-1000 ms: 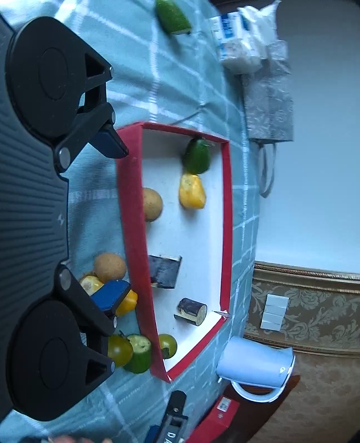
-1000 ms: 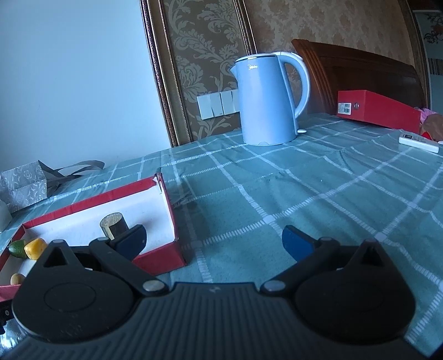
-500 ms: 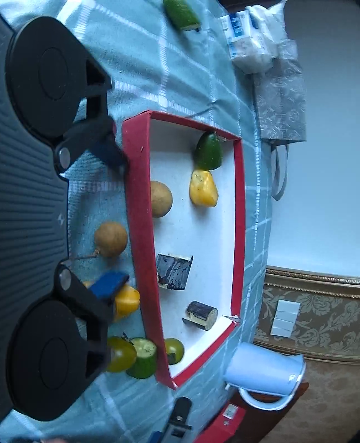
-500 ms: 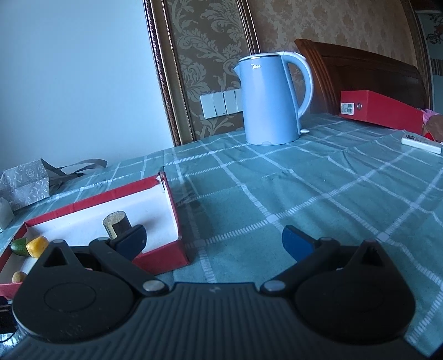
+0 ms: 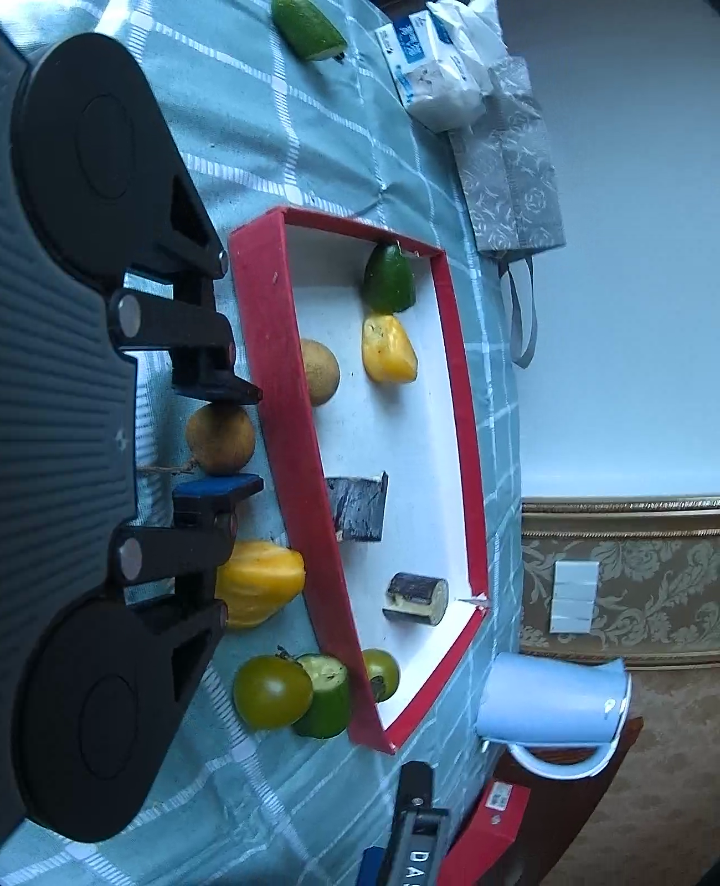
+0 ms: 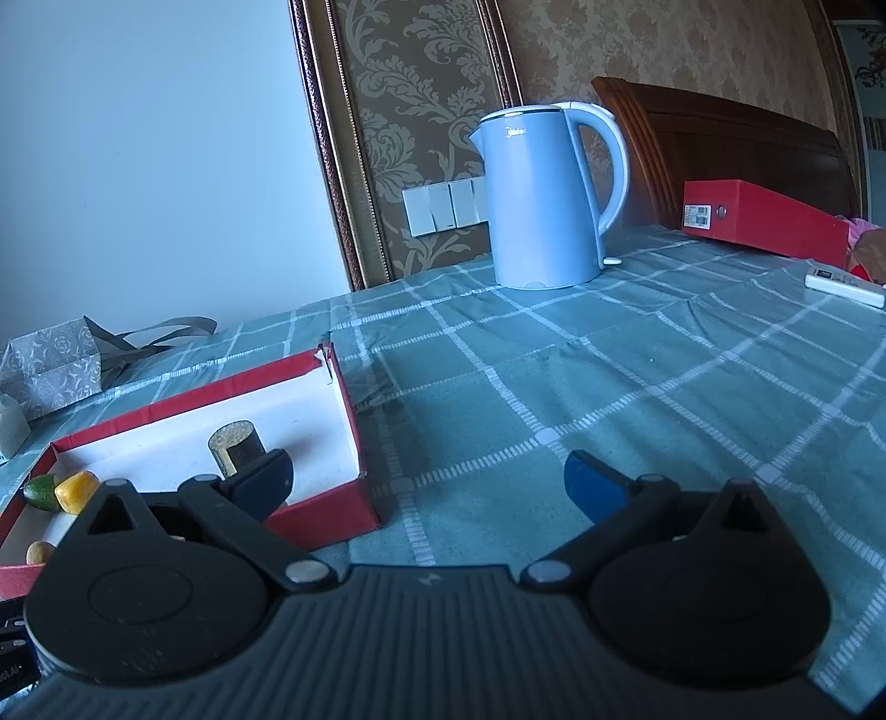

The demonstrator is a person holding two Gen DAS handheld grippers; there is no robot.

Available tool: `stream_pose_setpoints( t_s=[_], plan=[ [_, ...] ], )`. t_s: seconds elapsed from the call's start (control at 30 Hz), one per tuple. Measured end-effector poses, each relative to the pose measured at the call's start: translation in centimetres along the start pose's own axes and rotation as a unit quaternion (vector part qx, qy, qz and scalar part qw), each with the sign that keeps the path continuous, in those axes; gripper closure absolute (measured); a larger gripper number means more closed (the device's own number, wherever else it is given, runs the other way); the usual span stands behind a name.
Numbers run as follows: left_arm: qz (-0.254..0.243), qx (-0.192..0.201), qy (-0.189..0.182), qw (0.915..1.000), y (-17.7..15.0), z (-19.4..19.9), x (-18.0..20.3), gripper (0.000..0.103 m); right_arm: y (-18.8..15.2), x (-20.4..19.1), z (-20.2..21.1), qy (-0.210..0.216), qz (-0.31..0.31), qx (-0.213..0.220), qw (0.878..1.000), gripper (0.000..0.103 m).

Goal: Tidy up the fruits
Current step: 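Lower the left tool onto the brown kiwi beside the tray and close it, then grasp the green tomato with the right tool while the left tool holds the kiwi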

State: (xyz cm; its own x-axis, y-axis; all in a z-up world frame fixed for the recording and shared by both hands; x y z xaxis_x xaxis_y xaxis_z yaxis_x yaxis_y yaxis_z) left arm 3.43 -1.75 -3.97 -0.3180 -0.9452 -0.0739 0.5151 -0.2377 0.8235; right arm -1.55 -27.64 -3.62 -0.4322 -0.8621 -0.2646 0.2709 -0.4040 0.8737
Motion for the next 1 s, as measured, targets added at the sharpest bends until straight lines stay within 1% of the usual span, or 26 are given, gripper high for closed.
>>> stream_pose_setpoints(
  t_s=[0.13, 0.23, 0.37, 0.43, 0.5, 0.53, 0.57, 0.67, 0.7, 0.73, 0.77, 0.83, 0.9, 0.97, 1.0],
  plan=[
    [0.032, 0.007, 0.001, 0.9995, -0.1, 0.4, -1.4, 0.077, -0.1, -0.2, 0.1, 0.003, 0.006, -0.001, 1.000, 0.000],
    [0.039, 0.006, 0.006, 0.9992, -0.2, 0.5, -1.8, 0.077, -0.2, -0.4, 0.1, 0.010, 0.013, -0.005, 1.000, 0.000],
    [0.041, 0.001, 0.001, 0.9991, -0.2, 0.4, -1.9, 0.077, -0.6, -0.9, 1.4, 0.042, 0.026, -0.018, 0.999, 0.000],
    [0.041, 0.000, -0.001, 0.9992, -0.2, 0.4, -1.9, 0.077, -1.2, -1.5, 2.8, 0.060, 0.046, -0.015, 0.997, 0.007],
    [0.041, -0.001, -0.004, 0.9991, -0.2, 0.4, -1.9, 0.077, -1.9, -2.3, 4.1, 0.074, 0.079, -0.017, 0.994, 0.009],
    [0.042, -0.001, -0.006, 0.9991, -0.2, 0.3, -1.9, 0.077, -2.2, -2.8, 4.7, 0.083, 0.099, -0.021, 0.991, 0.013],
    [0.044, -0.002, -0.009, 0.9990, -0.2, 0.3, -2.0, 0.077, -2.5, -3.3, 5.1, 0.091, 0.115, -0.025, 0.989, 0.016],
    [0.047, -0.001, -0.009, 0.9989, -0.2, 0.4, -2.1, 0.077, -3.2, -4.8, 6.3, 0.115, 0.151, -0.028, 0.981, 0.020],
    [0.048, -0.002, -0.010, 0.9988, -0.2, 0.4, -2.1, 0.077, -3.3, -5.4, 6.4, 0.121, 0.162, -0.031, 0.979, 0.024],
    [0.049, -0.003, -0.011, 0.9987, -0.2, 0.3, -2.1, 0.077, -3.5, -5.8, 6.4, 0.125, 0.171, -0.038, 0.977, 0.032],
    [0.049, -0.004, -0.011, 0.9987, -0.2, 0.3, -2.1, 0.077, -3.6, -6.2, 6.3, 0.129, 0.176, -0.045, 0.975, 0.036],
    [0.050, -0.004, -0.012, 0.9987, -0.2, 0.3, -2.1, 0.077, -4.0, -6.7, 5.8, 0.140, 0.179, -0.066, 0.972, 0.049],
    [0.051, -0.004, -0.014, 0.9986, -0.3, 0.3, -2.1, 0.077, -4.2, -7.0, 5.2, 0.141, 0.176, -0.081, 0.971, 0.056],
    [0.051, -0.004, -0.015, 0.9986, -0.2, 0.2, -2.1, 0.077, -4.4, -6.9, 5.0, 0.140, 0.169, -0.090, 0.971, 0.056],
    [0.051, -0.005, -0.016, 0.9986, -0.2, 0.2, -2.2, 0.077, -4.5, -6.9, 4.8, 0.143, 0.167, -0.093, 0.971, 0.058]
  ],
)
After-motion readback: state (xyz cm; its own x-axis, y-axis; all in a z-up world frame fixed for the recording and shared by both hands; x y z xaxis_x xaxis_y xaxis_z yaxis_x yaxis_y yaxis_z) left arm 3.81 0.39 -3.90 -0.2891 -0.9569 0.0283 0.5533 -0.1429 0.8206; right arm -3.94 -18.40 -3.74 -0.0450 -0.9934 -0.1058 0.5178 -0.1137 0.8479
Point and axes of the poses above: each gripper's, at about its wrist camera, not at the fingertips, and z roughly against the way its jaws point, x to its right, y to its top, the point moved 1 cm from there along -z, roughly the way its jaws point, and after that the axes turned 4 degrees about -z, right-handed, at the moved point
